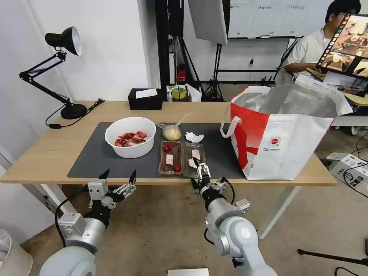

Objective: Pick up the trash from the table and place it into the takeout bag.

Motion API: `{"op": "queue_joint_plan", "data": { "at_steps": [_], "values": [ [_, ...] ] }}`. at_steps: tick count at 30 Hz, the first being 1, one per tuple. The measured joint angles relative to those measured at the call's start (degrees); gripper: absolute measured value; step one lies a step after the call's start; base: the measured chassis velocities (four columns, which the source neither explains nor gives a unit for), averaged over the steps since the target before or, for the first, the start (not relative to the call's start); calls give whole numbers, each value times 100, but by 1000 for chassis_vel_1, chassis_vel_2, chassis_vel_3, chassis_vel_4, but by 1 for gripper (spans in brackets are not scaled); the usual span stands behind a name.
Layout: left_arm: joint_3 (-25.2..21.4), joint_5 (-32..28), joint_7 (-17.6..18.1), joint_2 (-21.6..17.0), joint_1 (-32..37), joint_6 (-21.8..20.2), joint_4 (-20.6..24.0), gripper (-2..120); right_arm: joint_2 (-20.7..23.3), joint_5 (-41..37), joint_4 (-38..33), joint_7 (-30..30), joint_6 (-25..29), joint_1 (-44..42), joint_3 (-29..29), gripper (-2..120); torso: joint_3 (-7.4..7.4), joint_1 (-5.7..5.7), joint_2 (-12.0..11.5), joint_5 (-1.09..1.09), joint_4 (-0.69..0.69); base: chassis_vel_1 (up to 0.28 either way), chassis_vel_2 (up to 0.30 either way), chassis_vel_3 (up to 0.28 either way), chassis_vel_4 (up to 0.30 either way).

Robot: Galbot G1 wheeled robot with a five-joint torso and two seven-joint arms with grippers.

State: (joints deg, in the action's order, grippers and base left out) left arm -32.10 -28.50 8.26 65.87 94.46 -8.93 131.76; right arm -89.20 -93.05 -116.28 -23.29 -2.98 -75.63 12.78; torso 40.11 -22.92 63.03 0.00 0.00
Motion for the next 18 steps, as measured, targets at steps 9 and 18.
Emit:
{"op": "queue_joint_plan", "data": {
  "at_steps": [9,18],
  "values": [
    [-4,28,0,21,61,16,25,100,-7,-68,30,34,-11,0,24,100,0,0,0,0,0,0,0,0,0],
    [-44,102,0,55,191,42,106,100,-3,-95,13,88,-16,13,44,100,0,0,0,0,0,0,0,0,0]
  ]
}}
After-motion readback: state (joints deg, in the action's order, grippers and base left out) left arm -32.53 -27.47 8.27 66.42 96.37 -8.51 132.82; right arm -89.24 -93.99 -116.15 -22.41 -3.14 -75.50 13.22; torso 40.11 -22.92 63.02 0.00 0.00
